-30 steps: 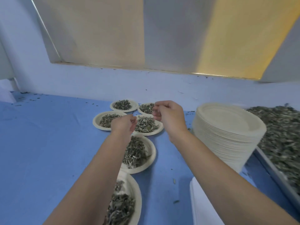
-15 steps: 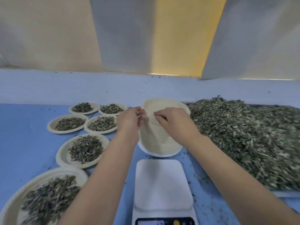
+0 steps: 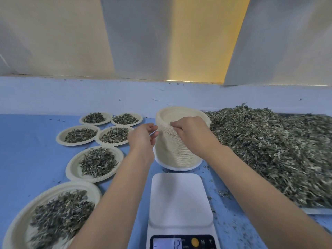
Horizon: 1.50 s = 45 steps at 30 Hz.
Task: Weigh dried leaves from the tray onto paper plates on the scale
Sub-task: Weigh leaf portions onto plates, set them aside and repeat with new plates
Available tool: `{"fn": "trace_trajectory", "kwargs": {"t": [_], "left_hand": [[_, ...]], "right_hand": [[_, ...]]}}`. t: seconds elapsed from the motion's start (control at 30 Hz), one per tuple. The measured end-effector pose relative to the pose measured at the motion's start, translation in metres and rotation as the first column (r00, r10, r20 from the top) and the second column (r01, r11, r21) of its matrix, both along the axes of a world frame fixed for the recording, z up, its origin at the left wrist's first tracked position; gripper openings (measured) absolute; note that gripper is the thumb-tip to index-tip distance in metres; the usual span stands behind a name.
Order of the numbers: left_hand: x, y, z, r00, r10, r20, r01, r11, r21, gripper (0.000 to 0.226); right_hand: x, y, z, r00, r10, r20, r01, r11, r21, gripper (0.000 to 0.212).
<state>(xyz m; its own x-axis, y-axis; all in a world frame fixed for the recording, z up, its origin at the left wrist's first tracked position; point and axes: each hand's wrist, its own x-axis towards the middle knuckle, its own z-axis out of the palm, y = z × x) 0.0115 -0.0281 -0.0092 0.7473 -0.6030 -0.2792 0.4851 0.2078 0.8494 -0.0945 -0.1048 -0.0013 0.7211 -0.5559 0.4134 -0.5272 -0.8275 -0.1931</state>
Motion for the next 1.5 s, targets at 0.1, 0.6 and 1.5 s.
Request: {"fn": "trace_trajectory", "kwargs": {"t": [0.1,0.6,1.5], "left_hand": [[-0.002,0.000,0.001,1.000,-0.001,-0.002,0.001,1.000,-0.004,0.022],[-0.001,0.021,0.005,0.885,0.143,0.444,-0.141,0.989,-0.039,0.017],[-0.008,0.085,-0.091,0.559,-0.197,0.806,-0.270,0.875,0.401,0.037]], "right_hand": [[0.003,0.000,-0.002,1.000,-0.007,-0.005,0.006,0.997,-0.075,0.028],[-0.019,0.043,-0.003,0.919,0.302,0.254,-0.267,0.950,-0.162,0.025],[-0.082,0.035,-0.100,0.691,-0.554,0.464,-0.041,0.611,0.791,0.012]]}}
